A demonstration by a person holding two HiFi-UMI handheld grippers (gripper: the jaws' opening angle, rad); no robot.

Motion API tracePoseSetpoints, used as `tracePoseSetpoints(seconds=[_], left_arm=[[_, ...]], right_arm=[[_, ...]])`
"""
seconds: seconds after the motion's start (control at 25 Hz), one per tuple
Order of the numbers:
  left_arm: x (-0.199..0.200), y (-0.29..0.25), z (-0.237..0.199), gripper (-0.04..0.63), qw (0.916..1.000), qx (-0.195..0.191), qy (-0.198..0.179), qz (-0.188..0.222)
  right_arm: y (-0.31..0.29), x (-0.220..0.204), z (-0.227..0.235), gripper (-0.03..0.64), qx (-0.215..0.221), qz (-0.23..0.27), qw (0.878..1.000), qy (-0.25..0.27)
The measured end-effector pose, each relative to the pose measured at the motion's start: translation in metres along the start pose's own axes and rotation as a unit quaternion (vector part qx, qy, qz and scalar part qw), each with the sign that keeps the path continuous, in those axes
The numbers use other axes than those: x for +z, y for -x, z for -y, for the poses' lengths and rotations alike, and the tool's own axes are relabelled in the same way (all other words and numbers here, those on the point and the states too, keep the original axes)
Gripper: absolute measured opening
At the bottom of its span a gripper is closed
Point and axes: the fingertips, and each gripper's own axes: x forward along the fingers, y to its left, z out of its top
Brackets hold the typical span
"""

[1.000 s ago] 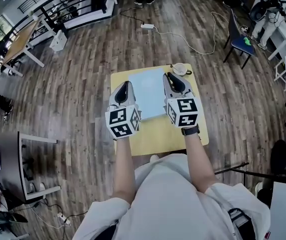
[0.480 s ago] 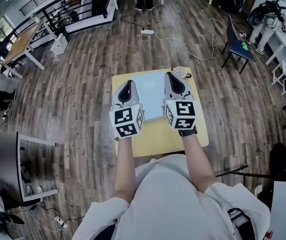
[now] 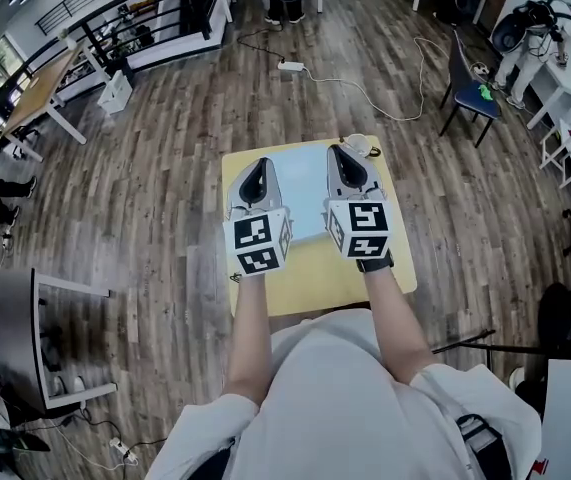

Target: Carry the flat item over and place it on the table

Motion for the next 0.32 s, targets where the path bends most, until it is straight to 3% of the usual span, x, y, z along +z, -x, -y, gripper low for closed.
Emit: tracePoseSetpoints(seconds=[0.32], left_arm=[[0.005,-0.001,-0.013,0.009,0.9999,0.01,-0.004,0.012]], right_arm=[[-0.005,-0.002,-0.008,0.011,0.015,-0.004,1.0,0.025]])
